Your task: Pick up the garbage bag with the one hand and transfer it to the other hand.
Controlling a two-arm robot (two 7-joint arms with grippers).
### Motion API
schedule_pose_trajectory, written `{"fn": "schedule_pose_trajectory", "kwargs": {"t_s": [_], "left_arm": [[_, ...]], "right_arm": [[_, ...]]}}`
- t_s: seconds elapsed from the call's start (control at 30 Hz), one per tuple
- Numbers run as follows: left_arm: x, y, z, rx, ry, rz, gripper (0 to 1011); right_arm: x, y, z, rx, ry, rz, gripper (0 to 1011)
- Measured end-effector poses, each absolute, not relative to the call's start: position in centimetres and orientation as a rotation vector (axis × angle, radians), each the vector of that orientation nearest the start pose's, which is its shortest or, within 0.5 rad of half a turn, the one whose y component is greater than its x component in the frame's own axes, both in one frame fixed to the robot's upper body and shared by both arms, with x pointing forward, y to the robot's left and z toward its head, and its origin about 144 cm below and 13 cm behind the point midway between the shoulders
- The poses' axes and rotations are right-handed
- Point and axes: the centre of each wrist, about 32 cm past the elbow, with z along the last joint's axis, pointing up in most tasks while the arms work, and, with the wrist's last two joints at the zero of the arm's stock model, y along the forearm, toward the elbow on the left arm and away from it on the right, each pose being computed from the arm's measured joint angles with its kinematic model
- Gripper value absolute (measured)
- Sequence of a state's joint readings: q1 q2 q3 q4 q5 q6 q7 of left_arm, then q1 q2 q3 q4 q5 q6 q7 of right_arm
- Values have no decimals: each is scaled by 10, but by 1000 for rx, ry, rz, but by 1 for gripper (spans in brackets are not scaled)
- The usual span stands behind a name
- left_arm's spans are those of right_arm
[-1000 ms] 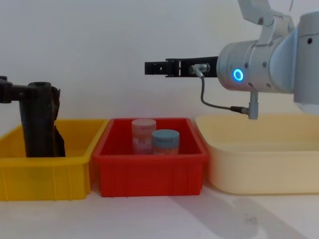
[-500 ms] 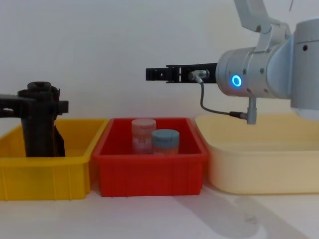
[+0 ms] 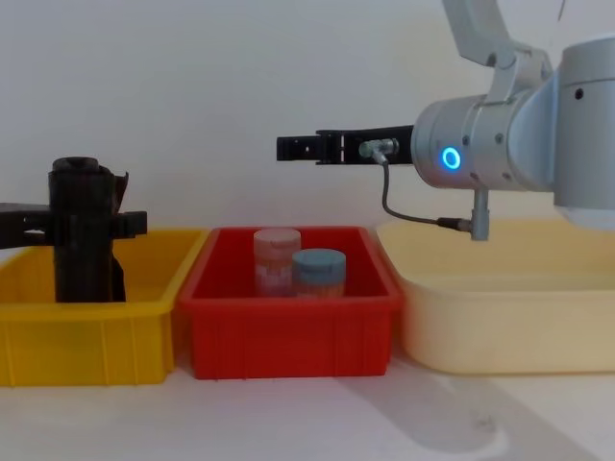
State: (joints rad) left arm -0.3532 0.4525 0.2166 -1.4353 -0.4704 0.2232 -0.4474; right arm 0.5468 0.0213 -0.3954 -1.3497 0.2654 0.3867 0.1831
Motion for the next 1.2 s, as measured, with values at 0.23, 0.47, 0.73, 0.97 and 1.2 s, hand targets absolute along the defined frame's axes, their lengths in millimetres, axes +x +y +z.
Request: {"fn": "schedule_pose_trajectory", "kwargs": {"t_s": [0.23,0.47,0.73,0.97,1.2], "left_arm": [[548,314,1229,74,66,987,1002],[549,314,1227,72,71,983,1002],[550,314,1226,70,74,980,1002],[550,314,1225,69,76,979,1002],[550,314,1225,68,77,978,1002]], "right_arm": [[580,-112,1275,-105,127,-964,1001],[585,-111,1273,-157,148,-949,1001],[590,-112,1266,-211,163,-947,1001],[592,-113,1261,-244,171,-942,1002],[593,-115,1256,-271,173,-935,1001]]}}
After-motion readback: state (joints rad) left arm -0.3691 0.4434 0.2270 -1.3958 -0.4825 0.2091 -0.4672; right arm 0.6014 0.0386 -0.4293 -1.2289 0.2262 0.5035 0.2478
